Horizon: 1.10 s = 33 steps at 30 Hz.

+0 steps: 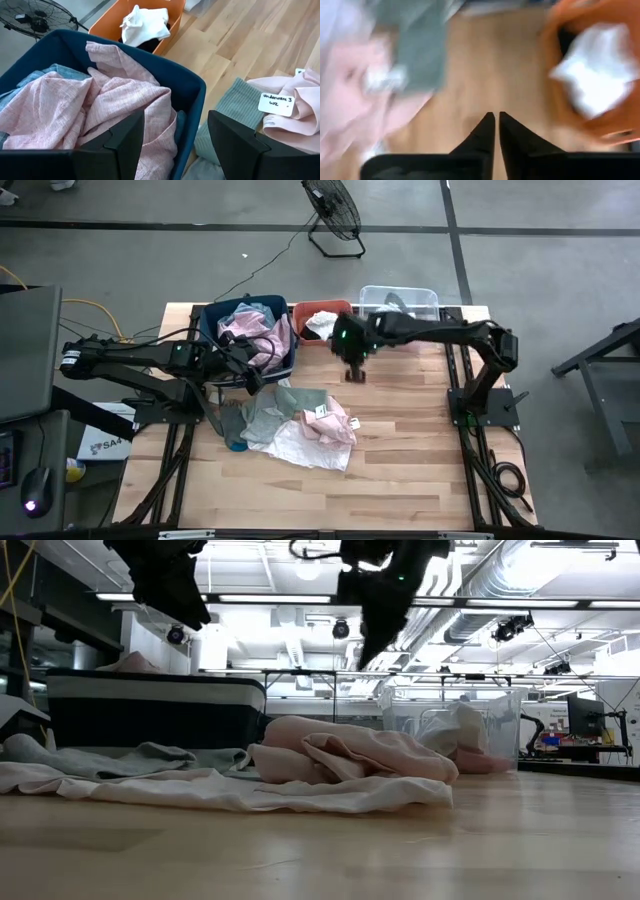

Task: Pick & Place Cloths
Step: Put the light pink underwear into the transparent bin

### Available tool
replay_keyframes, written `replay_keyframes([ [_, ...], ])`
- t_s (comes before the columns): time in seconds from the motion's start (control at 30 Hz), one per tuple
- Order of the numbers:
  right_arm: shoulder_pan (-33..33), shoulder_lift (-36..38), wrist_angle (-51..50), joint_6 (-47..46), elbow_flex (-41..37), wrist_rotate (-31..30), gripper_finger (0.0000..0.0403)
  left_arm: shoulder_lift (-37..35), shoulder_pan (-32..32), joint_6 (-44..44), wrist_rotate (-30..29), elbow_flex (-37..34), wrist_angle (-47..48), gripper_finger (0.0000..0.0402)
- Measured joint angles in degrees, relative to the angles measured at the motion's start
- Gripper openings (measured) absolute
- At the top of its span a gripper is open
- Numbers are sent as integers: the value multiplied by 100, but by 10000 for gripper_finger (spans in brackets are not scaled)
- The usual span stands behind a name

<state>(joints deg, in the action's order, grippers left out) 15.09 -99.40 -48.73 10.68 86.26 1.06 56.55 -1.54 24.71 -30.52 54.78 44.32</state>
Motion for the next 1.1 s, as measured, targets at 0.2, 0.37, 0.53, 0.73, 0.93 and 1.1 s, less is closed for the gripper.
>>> replay_keyframes([
  [0.2,-749,-190,-621,-19,-138,225,107,0,1,0,0,0,18,213],
  [0.37,-1315,-207,-177,153,-815,272,193,0,0,2,2,0,24,213],
  [0.53,-1713,-207,710,104,-1426,244,239,0,0,2,2,0,29,213],
  [0.73,-2136,-210,1791,118,-1803,276,248,0,1,53,2,0,15,213],
  [0.93,-2337,-207,2658,101,-1983,606,248,0,0,107,2,0,15,213],
  [1.1,-2353,-207,3428,94,-2345,693,248,0,0,111,4,0,17,213],
])
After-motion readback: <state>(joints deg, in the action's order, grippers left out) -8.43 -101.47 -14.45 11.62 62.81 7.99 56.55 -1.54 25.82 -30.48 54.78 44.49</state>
